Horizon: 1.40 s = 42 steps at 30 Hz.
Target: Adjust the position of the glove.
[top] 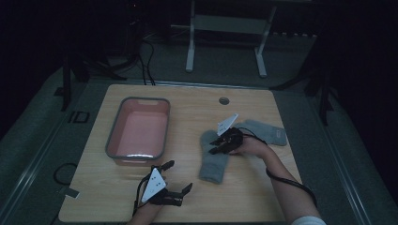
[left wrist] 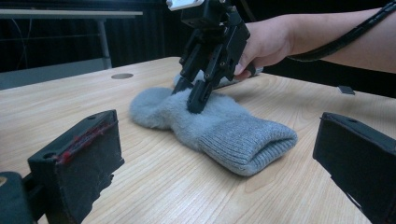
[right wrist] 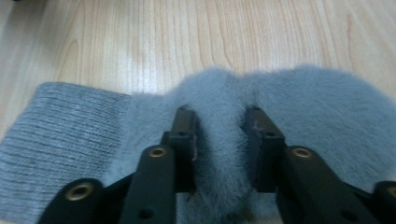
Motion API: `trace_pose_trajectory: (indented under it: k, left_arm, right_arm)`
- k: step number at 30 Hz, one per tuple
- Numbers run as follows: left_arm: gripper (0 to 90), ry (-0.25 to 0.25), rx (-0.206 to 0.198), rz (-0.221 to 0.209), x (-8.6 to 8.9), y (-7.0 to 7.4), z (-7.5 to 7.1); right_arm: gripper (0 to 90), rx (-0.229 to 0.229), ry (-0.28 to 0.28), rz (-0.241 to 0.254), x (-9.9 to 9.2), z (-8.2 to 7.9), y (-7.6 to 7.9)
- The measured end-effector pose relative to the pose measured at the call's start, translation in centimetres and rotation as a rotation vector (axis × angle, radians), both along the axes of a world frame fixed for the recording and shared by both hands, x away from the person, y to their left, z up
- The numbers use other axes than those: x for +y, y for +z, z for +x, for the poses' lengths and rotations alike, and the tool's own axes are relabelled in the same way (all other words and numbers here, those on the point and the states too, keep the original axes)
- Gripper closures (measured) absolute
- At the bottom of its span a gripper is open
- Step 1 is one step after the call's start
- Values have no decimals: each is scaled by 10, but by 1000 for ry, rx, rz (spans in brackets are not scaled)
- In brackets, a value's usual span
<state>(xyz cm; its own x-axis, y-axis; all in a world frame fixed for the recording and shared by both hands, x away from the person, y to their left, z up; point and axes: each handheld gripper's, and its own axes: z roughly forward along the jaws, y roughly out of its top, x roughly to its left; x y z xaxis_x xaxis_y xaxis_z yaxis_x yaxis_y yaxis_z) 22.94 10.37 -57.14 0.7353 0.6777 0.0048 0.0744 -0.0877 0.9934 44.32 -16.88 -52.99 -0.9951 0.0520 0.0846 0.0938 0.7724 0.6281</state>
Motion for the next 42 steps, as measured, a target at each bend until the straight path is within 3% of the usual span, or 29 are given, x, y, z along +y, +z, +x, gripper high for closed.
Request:
trace_pose_trajectory:
  k: [1,6,10,15,19,21,25,28,33,42]
  left_arm:
    - [14,0,-1,-1,0,0,0]
    - [14,-2,-2,-1,0,0,0]
    - [14,-2,0,-3,0,0,0]
    - [14,-1,-1,-2,0,0,0]
    - [14,-1,-2,-2,0,0,0]
    - [14,0,-3,-2,0,0,0]
    - [14,3,-2,-2,0,0,0]
    - [14,4,-1,-2,0,0,0]
    - [14,3,0,-1,0,0,0]
    - [14,3,1,-1,0,0,0]
  right_arm:
    - [589,-11,3,-7,1,1,-1]
    - [461,-23,6,-26,3,0,3]
    - [460,-25,0,-31,1,-4,10]
    - [419,-42,-51,23,-7,-13,24]
    - [593,-7,-116,77,-10,-29,23]
    - [695,-31,-178,47,-10,-39,17]
    - [867,-59,-249,36,-17,-55,2]
    - [897,-72,-272,28,-22,-56,-5]
    - [900,-111,-230,-5,-26,-46,-8]
    - [899,-85,-103,0,-14,-24,-9]
